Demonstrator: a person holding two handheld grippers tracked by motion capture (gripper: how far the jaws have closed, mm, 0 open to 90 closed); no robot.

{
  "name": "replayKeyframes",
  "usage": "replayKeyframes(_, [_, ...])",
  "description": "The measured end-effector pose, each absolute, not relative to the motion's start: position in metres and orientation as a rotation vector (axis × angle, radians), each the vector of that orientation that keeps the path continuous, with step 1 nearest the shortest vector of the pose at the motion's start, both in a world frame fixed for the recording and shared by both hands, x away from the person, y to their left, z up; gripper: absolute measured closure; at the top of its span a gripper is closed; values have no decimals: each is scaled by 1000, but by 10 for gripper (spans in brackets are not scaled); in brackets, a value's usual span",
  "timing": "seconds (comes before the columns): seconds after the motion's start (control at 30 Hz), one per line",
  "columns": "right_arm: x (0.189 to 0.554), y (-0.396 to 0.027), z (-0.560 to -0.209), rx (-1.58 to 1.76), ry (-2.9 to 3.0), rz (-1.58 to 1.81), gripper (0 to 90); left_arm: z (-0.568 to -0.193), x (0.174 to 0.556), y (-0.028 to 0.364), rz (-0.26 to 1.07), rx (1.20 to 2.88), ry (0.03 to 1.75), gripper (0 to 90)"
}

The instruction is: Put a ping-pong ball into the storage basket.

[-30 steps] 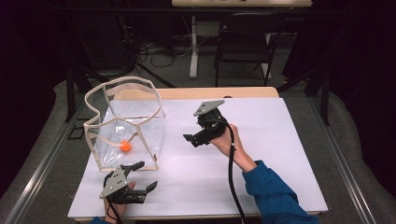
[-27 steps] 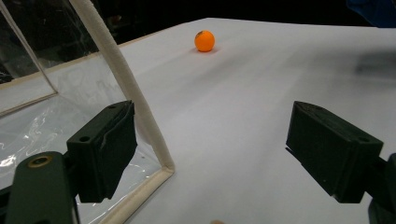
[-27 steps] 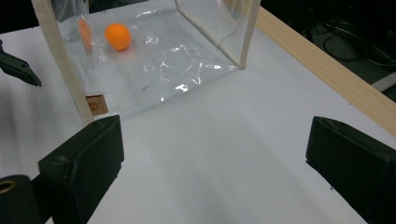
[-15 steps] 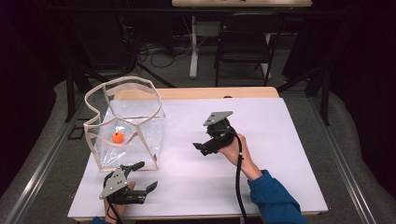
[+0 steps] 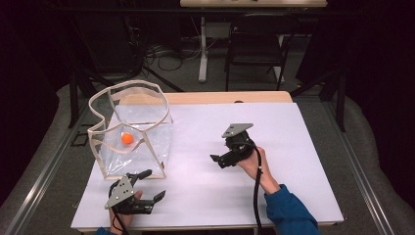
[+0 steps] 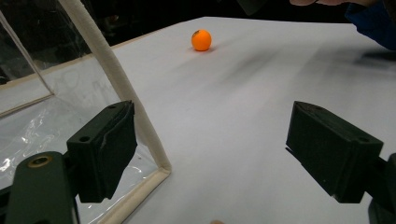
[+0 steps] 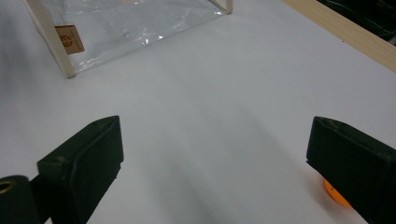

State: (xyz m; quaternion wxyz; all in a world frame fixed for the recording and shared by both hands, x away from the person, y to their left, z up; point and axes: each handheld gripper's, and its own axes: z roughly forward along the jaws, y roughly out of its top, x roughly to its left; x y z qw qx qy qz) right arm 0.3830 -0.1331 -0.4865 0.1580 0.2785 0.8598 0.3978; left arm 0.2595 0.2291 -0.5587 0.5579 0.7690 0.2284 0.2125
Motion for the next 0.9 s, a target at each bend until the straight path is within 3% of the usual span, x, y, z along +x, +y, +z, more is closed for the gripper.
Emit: replayKeyframes(0.9, [386, -176, -493, 916, 2400, 1081, 31, -557, 257, 230, 508, 1816, 529, 161])
